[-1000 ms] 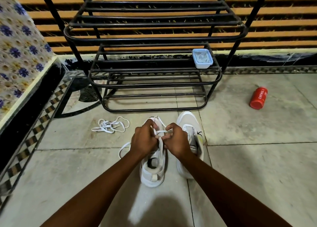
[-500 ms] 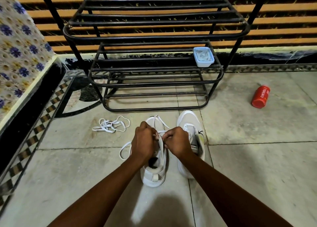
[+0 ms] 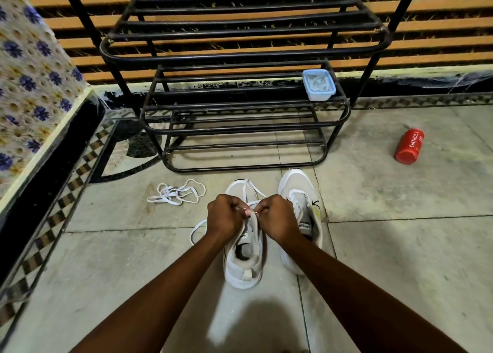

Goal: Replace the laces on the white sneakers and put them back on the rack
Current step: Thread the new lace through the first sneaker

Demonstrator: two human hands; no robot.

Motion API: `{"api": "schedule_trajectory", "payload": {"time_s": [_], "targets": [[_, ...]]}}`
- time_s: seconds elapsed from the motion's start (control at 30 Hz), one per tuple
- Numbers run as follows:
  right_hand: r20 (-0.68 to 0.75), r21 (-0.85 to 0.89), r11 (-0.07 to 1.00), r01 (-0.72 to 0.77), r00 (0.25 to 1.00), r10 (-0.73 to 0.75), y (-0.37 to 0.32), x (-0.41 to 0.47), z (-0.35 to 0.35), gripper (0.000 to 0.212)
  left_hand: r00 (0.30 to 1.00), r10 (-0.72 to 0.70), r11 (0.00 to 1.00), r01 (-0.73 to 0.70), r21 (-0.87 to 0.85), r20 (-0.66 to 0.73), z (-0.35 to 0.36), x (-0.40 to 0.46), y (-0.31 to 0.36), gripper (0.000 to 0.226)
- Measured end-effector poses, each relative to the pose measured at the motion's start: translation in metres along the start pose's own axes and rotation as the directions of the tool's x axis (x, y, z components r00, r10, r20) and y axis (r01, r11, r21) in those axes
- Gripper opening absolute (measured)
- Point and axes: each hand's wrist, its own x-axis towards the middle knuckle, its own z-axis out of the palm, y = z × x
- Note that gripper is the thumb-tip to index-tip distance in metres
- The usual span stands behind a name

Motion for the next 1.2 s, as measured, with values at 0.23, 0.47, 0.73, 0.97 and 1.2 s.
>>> {"api": "schedule_trajectory", "payload": {"time_s": [0.23,0.47,0.73,0.97,1.2], "targets": [[0.090,-0.076,0.997,-0.011,0.996,0.018,-0.006,0.005,0.000,0.027,0.999,0.036,0.999,-0.036,-0.016,0.021,-0.005,0.000,-0.007,0.027],[-0.118,-0.027,1.000,0.000,0.993,-0.004,-0.013,-0.002,-0.005,0.017,0.968,0.250,0.944,-0.236,0.231,-0.033,0.006,-0.005,-0.024,0.049],[-0.048,0.862,0.481,-0.157,0.921,0.386,-0.042,0.007,-0.038,0.035,0.967,0.256,0.925,-0.246,0.288,0.004,0.011,-0.005,-0.032,0.034],[0.272,-0.311,0.881,0.355,0.922,-0.275,-0.024,0.021,-0.075,0.013,0.961,0.275,0.915,-0.269,0.300,0.023,0.011,-0.002,-0.035,0.033],[0.216,-0.540,0.499,0.677,0.685,-0.696,-0.021,0.022,-0.082,0.008,0.955,0.291,0.904,-0.296,0.309,0.065,0.004,0.010,-0.039,0.037]]}}
